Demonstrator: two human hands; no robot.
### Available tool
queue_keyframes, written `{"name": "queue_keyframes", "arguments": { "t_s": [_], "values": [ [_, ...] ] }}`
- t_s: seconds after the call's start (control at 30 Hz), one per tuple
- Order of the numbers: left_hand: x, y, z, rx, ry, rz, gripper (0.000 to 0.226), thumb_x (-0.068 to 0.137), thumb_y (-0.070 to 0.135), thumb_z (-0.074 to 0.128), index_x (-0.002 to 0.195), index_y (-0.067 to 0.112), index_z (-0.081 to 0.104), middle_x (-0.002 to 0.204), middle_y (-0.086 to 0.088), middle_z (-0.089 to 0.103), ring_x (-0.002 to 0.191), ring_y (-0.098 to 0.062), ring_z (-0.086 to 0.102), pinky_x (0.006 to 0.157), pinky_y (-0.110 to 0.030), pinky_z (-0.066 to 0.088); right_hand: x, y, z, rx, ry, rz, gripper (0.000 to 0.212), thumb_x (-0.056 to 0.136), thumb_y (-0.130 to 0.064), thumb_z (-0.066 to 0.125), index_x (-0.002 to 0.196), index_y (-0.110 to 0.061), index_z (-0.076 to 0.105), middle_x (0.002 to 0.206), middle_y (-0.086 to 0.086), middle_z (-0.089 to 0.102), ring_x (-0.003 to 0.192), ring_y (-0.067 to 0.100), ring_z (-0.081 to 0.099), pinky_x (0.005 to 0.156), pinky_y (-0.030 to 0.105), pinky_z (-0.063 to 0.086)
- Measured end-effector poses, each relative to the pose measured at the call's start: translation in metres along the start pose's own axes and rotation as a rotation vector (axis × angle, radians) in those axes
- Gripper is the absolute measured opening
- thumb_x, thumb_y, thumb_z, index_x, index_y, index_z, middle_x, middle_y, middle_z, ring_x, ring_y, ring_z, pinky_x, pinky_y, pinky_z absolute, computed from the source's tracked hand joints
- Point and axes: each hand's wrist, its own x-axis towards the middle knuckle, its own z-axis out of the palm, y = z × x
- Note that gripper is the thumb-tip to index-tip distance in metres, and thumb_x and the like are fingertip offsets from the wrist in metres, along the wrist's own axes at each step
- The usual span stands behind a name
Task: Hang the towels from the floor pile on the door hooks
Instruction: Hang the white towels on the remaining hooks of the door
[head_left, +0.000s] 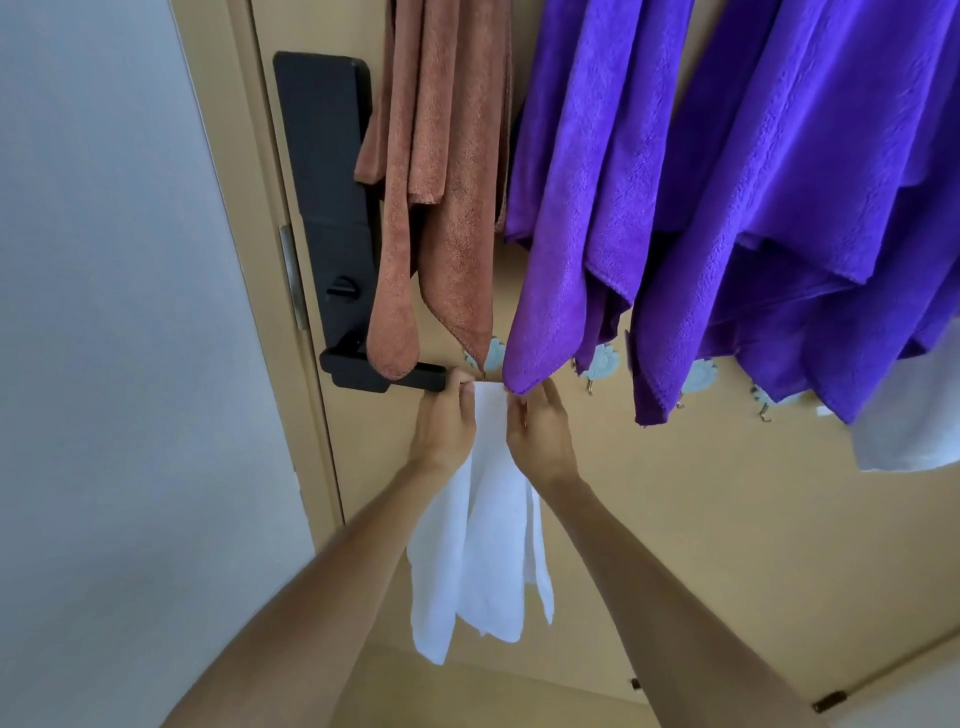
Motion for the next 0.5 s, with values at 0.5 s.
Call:
{"name": "queue_keyframes", "arguments": {
  "t_s": [0.5],
  "values": [
    [0.001, -0.002, 0.015, 0.052, 0.082, -0.109, 0.041, 0.096, 0.034, 0.038, 0.092, -0.004, 0.053, 0.077, -0.025, 0.057, 0.07, -0.036, 0.054, 0.059, -0.038, 0.039, -0.007, 0.005, 0.026, -0.133, -0.052, -0.033, 0.031, 0.086, 0.003, 0.049, 0.114, 0.0, 0.062, 0.088, 0.017, 0.058, 0.078, 0.035, 0.055, 0.063, 0.034, 0.05]
  ]
}}
